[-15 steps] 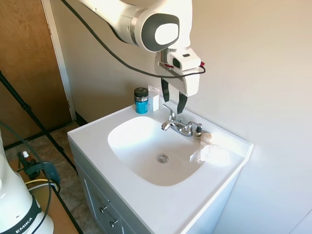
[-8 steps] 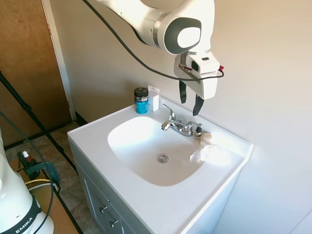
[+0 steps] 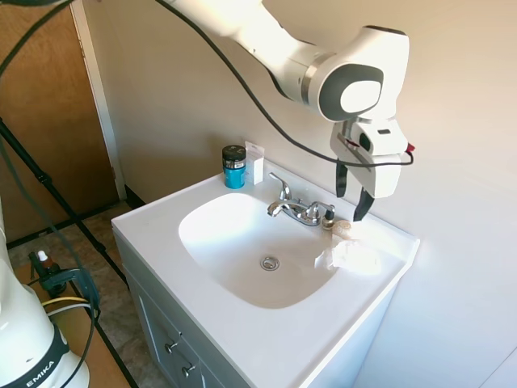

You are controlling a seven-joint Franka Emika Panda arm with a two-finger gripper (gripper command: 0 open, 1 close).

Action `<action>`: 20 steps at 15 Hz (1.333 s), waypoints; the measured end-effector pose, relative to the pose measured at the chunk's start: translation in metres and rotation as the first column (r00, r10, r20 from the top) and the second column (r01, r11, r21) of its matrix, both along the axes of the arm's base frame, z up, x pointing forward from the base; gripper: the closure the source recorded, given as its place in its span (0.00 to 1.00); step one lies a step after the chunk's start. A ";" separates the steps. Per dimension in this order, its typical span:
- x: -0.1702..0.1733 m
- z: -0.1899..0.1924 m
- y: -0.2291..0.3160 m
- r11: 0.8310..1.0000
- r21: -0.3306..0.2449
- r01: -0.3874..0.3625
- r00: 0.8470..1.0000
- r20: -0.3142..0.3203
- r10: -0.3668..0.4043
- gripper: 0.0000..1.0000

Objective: Throw the tissue in the trash bin

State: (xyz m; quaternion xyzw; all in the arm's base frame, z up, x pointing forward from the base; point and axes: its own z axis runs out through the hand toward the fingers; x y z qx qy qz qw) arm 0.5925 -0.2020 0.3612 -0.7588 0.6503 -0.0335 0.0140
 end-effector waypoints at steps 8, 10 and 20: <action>0.007 -0.068 -0.029 0.997 0.035 0.064 0.993 -0.098 -0.061 0.00; 0.008 -0.079 -0.030 0.997 0.041 0.071 0.992 -0.110 -0.066 0.00; 0.016 -0.111 -0.029 0.995 0.067 0.079 0.989 -0.130 -0.070 1.00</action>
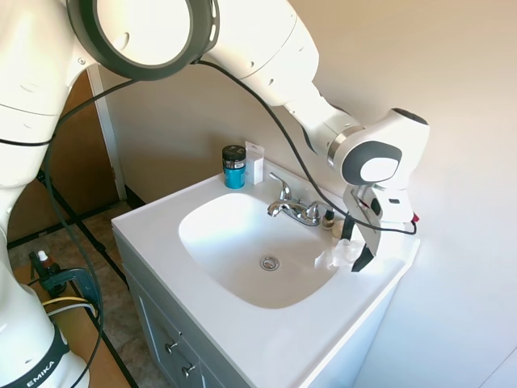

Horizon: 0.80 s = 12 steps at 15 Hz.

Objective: Throw the tissue in the trash bin

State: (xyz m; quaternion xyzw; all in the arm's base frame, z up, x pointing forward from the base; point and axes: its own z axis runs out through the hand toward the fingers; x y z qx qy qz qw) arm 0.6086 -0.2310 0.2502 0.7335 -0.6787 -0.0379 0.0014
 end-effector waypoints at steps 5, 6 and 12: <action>0.004 -0.001 0.007 1.000 0.004 -0.009 1.000 0.008 0.009 1.00; 0.004 -0.002 0.008 1.000 0.005 -0.010 1.000 0.010 0.010 1.00; 0.005 -0.005 0.011 1.000 0.006 -0.020 0.999 0.028 0.020 1.00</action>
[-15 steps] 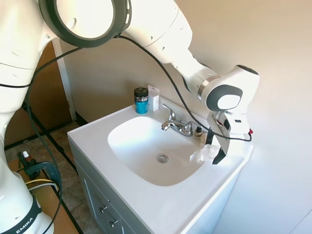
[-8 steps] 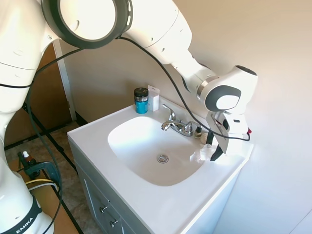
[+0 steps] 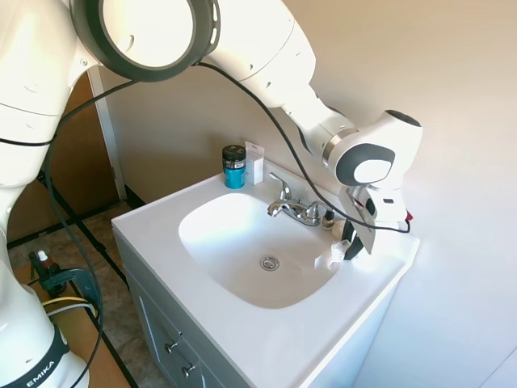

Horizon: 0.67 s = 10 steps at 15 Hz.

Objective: Throw the tissue in the trash bin

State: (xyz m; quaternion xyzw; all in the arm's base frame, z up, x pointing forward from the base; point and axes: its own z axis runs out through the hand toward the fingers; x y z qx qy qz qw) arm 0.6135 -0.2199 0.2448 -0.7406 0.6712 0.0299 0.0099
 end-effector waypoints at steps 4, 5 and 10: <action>-0.002 0.001 -0.005 1.000 0.005 0.001 1.000 0.026 -0.001 1.00; -0.004 0.003 -0.008 1.000 0.007 0.001 0.999 0.032 -0.001 1.00; -0.020 0.035 -0.028 1.000 0.017 0.006 0.996 0.088 -0.008 1.00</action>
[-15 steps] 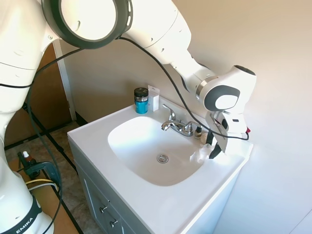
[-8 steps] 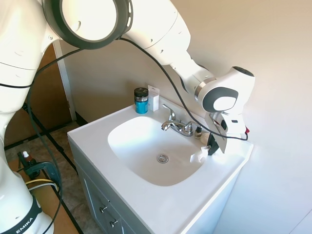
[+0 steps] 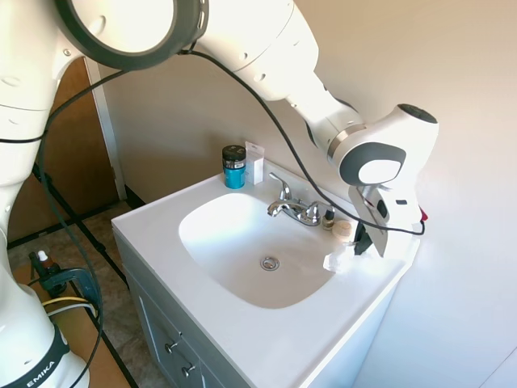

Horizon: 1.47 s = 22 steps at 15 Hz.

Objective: Throw the tissue in the trash bin

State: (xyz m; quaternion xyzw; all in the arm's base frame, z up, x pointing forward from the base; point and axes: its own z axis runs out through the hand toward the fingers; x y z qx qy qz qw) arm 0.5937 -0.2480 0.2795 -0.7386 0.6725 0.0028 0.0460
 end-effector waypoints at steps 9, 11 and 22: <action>-0.071 0.151 0.096 0.984 -0.026 -0.178 0.967 0.182 0.180 1.00; -0.092 0.184 0.144 0.971 -0.066 -0.229 0.948 0.210 0.238 1.00; -0.140 0.222 0.428 0.863 -0.243 -0.443 0.862 0.151 0.485 1.00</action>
